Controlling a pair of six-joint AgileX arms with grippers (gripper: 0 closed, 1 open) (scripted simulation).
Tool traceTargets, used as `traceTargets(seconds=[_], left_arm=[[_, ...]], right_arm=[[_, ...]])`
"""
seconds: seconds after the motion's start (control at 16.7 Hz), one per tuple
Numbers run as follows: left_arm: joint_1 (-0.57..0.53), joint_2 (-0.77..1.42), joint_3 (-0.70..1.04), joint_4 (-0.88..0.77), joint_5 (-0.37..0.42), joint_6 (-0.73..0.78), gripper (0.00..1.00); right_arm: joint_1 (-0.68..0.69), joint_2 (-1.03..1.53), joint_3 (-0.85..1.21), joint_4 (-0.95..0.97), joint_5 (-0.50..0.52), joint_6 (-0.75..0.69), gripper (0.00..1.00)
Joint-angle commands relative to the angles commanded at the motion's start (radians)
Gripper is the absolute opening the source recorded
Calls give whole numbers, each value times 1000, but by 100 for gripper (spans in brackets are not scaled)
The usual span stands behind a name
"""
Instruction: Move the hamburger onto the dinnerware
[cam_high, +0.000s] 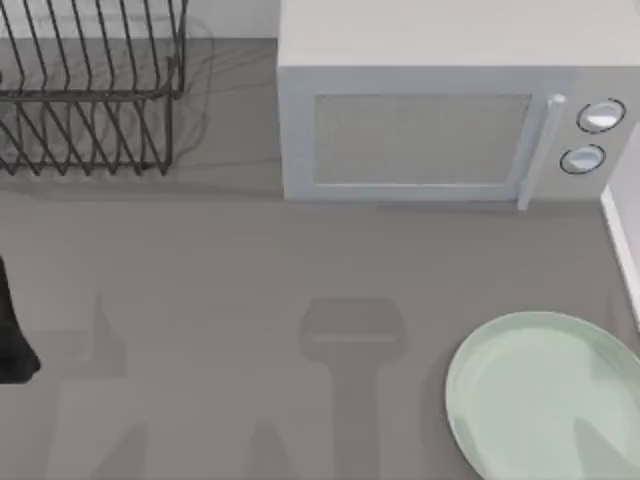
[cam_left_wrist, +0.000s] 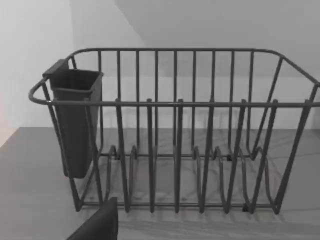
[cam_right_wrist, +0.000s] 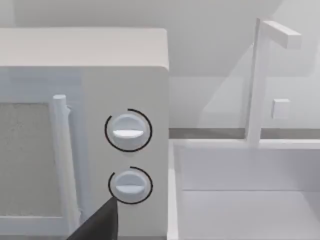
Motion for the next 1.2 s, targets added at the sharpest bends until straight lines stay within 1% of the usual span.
traceTargets(seconds=[0.18, 0.36, 0.54, 1.02, 1.2], left_arm=[[0, 0, 0, 0, 0, 0, 100], [0, 0, 0, 0, 0, 0, 100], [0, 0, 0, 0, 0, 0, 100], [0, 0, 0, 0, 0, 0, 100], [0, 0, 0, 0, 0, 0, 100]], right_arm=[[-3, 13, 10, -12, 1, -12, 100], [-22, 109, 81, -95, 2, -101, 100], [-51, 302, 197, -239, 2, -253, 100], [-145, 1009, 557, -716, 0, -736, 100], [-174, 1200, 669, -855, 1, -881, 100]])
